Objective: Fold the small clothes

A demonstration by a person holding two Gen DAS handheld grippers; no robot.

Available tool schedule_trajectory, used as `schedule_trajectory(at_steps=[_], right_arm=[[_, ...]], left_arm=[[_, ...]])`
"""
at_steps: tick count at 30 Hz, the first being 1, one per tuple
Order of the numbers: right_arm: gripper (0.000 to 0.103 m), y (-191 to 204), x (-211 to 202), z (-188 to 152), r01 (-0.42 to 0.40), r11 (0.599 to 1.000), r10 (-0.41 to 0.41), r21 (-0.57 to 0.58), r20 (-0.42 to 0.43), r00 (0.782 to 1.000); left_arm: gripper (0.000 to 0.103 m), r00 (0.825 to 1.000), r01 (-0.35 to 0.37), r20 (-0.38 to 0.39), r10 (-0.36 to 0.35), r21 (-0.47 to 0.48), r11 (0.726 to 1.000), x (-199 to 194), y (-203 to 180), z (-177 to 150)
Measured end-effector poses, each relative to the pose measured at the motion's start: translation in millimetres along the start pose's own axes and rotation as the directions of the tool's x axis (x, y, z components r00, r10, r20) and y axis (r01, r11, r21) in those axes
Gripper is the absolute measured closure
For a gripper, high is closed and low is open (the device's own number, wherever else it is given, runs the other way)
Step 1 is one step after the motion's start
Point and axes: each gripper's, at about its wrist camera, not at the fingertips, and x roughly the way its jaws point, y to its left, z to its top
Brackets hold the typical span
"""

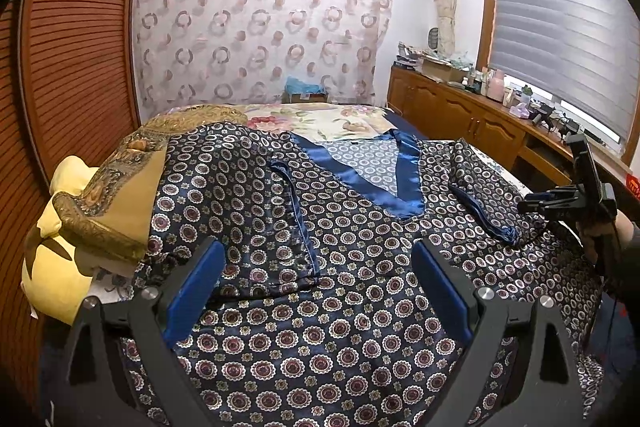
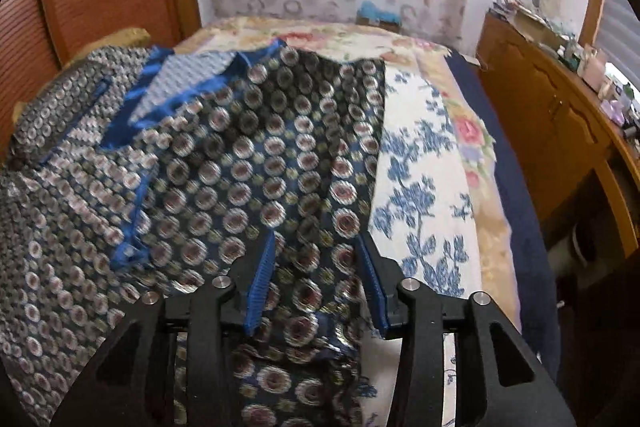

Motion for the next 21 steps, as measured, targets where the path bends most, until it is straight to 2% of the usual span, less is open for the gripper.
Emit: schedule_trajectory(at_steps=[1,3,6,9,16,19,21], right_arm=[[0.073,0,2,-2,0.005,1.0,-0.005,-0.011,-0.008,1.0],[0.091,-1,3,-3,0.011,1.0,-0.011,-0.025,-0.011,1.0],[0.101,-5,0,-5,-0.005,1.0,0.004,-0.031,-0.009,1.0],[0.102,-12,-4,-5,0.012,1.0,-0.012,-0.014,0.015,1.0],[0.102,-56,-21,-8,0.079,0.989,-0.085,0.122,0.053,0.995],[0.081,-68,-25,-7,0.087,0.984,-0.098,0.156,0.06,0.993],[0.078,-71,-24,-3,0.054,0.985,-0.067,0.164,0.078,0.995]], left_arm=[[0.008,1.0,0.0,-0.001,0.0,0.001,1.0,0,0,0],[0.008,1.0,-0.001,-0.004,0.001,0.003,1.0,1,0,-1],[0.008,1.0,-0.001,-0.004,0.001,0.004,1.0,1,0,-1],[0.008,1.0,-0.003,-0.004,0.003,0.005,1.0,1,0,-1],[0.008,1.0,-0.011,-0.002,0.011,-0.002,1.0,2,5,-1],[0.008,1.0,-0.014,-0.005,0.014,-0.004,1.0,6,11,3],[0.008,1.0,-0.013,-0.009,0.013,-0.01,1.0,8,17,6]])
